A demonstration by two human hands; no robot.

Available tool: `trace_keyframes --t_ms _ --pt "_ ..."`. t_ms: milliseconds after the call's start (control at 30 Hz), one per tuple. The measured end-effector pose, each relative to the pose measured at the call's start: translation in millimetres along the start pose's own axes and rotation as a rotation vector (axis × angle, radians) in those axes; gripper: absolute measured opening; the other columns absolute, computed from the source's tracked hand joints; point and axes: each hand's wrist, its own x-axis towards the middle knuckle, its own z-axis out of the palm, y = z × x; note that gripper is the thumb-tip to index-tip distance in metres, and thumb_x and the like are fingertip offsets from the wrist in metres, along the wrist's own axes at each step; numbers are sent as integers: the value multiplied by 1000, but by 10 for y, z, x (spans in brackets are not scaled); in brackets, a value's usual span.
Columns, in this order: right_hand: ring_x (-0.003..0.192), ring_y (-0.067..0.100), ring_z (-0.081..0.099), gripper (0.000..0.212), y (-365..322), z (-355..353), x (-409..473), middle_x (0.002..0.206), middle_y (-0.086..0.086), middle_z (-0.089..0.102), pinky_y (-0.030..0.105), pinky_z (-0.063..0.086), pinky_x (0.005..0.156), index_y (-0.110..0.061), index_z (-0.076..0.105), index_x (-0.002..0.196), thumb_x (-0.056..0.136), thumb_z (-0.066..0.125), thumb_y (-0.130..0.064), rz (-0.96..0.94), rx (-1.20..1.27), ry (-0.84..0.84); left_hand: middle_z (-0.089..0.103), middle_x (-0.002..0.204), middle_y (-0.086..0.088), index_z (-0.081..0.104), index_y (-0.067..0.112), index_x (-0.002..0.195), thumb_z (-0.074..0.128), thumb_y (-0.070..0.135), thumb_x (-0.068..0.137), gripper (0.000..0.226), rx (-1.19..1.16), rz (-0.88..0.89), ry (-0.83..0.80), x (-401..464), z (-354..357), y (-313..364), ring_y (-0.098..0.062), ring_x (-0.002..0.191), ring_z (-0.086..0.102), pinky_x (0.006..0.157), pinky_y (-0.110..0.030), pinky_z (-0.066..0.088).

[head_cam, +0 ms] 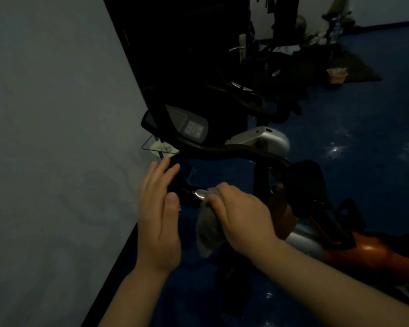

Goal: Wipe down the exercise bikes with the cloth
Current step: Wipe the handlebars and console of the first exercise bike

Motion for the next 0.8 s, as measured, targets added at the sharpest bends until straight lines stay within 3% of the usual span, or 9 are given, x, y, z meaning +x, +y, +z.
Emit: trace_keyframes --t_ms 100,167,233,333,400,467,533,667,800 --pt "83 22 60 35 -272 -25 238 103 -1 60 32 34 56 -25 40 130 100 23 -34 54 -120 -31 34 150 15 35 28 141 24 41 96 48 -142 -115 -35 -6 -75 -45 -5 141 29 117 -28 22" --pt "89 28 61 39 -550 -11 470 110 5 60 35 43 61 -21 29 140 101 31 -23 85 -75 -85 39 148 12 37 24 141 25 43 95 51 -226 -152 -29 8 -114 -50 -4 138 33 115 -24 26" --pt "90 30 61 35 -659 -12 501 111 7 60 39 49 68 -19 33 137 102 32 -21 108 33 -83 43 146 13 38 23 141 26 45 94 54 -294 -190 -23 19 -144 -47 -6 136 39 113 -25 31" --pt "81 29 62 34 -544 -33 279 106 4 59 38 50 57 -22 36 131 98 43 -19 -6 2 -25 47 142 14 41 19 140 27 45 93 55 -345 -188 -23 21 -196 -67 -1 133 41 106 -13 32" --pt "90 29 61 36 -461 -51 360 114 5 58 36 46 63 -21 34 137 102 32 -27 102 -50 -115 48 141 13 42 15 140 26 43 94 56 -339 -175 -28 30 -216 -74 2 131 41 101 -6 30" --pt "100 31 58 46 -542 -96 571 119 11 59 37 46 76 -17 42 135 103 16 -37 324 107 -244 48 141 14 40 15 141 26 43 96 55 -360 -190 -24 51 -216 -81 4 131 40 99 -4 30" --pt "102 32 58 48 -741 -85 670 117 13 60 42 48 84 -18 45 134 103 13 -36 337 253 -184 44 142 18 34 17 145 28 42 98 54 -423 -229 -30 71 -207 -95 8 131 39 98 -3 32" --pt "88 24 59 39 -909 106 359 107 3 62 40 46 76 -21 45 131 100 27 -35 67 313 224 36 148 23 24 26 149 30 52 91 64 -460 -250 -68 53 -177 -96 5 136 33 109 -14 31" --pt "70 18 55 46 -544 249 244 99 1 61 32 42 58 -21 42 140 96 44 -30 -105 -23 271 26 156 10 18 27 151 25 47 96 59 -291 -153 -109 11 -96 -129 -7 143 24 117 -42 26"
